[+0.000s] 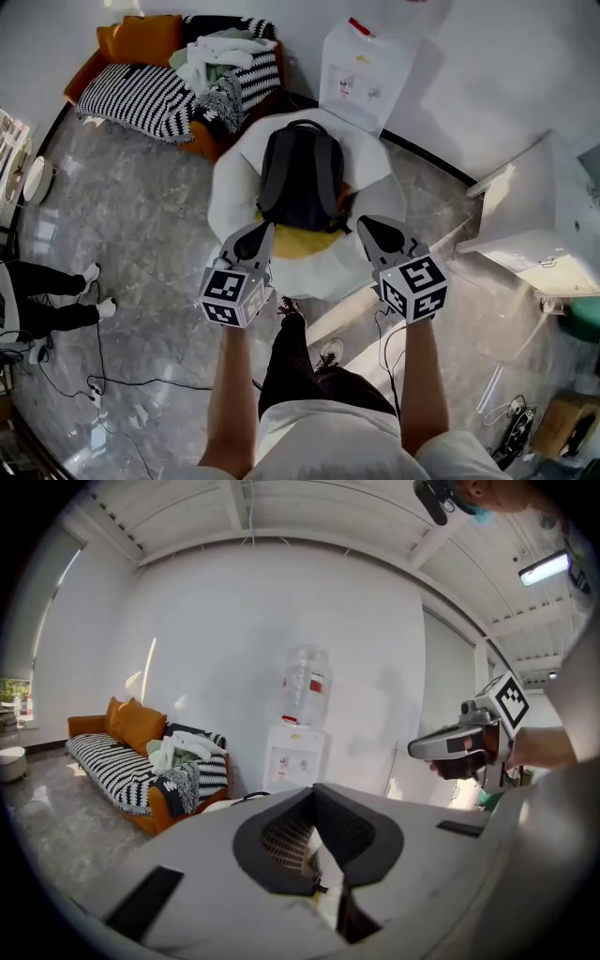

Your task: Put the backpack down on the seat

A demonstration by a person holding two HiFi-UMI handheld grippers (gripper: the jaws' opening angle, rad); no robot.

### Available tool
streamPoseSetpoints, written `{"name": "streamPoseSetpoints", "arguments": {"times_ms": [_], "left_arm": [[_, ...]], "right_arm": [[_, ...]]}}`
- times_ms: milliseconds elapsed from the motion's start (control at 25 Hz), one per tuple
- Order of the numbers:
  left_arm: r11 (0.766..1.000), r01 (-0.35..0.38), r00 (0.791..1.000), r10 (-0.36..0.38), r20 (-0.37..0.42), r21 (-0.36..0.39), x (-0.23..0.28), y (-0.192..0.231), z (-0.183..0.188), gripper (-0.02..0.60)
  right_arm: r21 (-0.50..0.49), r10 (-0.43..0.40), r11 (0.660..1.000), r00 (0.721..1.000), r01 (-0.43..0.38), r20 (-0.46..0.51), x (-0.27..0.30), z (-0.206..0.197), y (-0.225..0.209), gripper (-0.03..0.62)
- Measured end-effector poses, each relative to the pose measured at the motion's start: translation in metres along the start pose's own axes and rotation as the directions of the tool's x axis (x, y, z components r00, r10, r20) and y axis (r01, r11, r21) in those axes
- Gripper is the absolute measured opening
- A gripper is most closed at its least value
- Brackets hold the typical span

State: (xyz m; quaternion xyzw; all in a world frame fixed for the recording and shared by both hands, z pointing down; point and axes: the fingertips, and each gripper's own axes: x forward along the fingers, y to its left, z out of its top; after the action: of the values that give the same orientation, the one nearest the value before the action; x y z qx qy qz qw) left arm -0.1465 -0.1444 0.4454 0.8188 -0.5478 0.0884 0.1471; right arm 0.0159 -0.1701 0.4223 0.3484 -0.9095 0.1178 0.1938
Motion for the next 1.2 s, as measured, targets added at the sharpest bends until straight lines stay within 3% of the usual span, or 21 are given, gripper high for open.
{"name": "streamPoseSetpoints", "arguments": {"times_ms": [360, 880, 1200], "left_arm": [[1.000, -0.030, 0.998, 0.030, 0.046, -0.004, -0.030, -0.015, 0.042, 0.003], [0.996, -0.088, 0.992, 0.086, 0.097, 0.023, -0.075, -0.047, 0.085, 0.003], [0.990, -0.110, 0.987, 0.097, 0.129, 0.094, -0.099, -0.063, 0.112, 0.003]], "right_arm": [[-0.008, 0.013, 1.000, 0.999, -0.012, 0.053, -0.031, 0.040, 0.014, 0.003], [-0.165, 0.038, 0.986, 0.997, -0.026, 0.070, -0.083, 0.078, 0.032, 0.003], [-0.221, 0.021, 0.975, 0.995, 0.001, 0.097, -0.118, 0.096, 0.036, 0.003]]}}
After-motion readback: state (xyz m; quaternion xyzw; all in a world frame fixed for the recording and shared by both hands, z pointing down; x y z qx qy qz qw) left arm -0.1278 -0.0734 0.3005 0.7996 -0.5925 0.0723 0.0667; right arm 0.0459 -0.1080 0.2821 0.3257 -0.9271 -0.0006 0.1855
